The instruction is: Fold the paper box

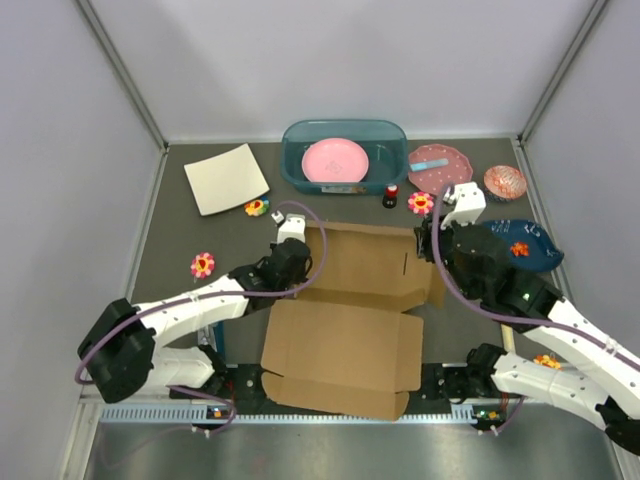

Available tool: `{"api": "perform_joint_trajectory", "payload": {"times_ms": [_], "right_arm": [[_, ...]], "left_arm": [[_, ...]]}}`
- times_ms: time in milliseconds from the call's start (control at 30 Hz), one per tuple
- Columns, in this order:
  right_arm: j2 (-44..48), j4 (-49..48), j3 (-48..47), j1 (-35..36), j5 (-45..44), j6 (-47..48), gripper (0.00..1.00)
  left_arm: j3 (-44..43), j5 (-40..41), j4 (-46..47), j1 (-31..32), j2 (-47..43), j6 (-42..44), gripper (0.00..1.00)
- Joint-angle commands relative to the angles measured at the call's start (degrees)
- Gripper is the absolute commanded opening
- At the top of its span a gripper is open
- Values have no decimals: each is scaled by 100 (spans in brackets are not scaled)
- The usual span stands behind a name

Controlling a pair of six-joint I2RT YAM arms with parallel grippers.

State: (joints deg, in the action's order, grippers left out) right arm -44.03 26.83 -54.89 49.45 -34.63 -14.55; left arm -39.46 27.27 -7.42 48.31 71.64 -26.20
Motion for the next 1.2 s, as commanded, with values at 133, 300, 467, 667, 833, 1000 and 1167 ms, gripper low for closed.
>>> {"api": "perform_joint_trajectory", "payload": {"times_ms": [133,300,467,667,833,1000,1167], "right_arm": [[8,68,619,-6,-131,-452,58],[-35,-160,1015,-14,-70,-849,59],[-430,-564,1253,-14,-61,-629,59],[-879,-1065,1113,-6,-113,-216,60],[-1186,-1425,972,-14,-228,162,60],[-1634,-1567,849,-14,-360,321,57],[-1802,-1672,866,-14,-62,75,29]], "left_arm": [[456,498,539,-68,-422,-606,0],[939,648,979,-59,-774,-764,0],[1230,675,1303,-59,-1002,-773,0],[1327,745,1384,-59,-1099,-554,0],[1327,763,1401,-59,-1108,-422,0],[1327,789,1428,-59,-1152,-422,0],[1257,789,1445,-68,-1152,-439,0]]}}
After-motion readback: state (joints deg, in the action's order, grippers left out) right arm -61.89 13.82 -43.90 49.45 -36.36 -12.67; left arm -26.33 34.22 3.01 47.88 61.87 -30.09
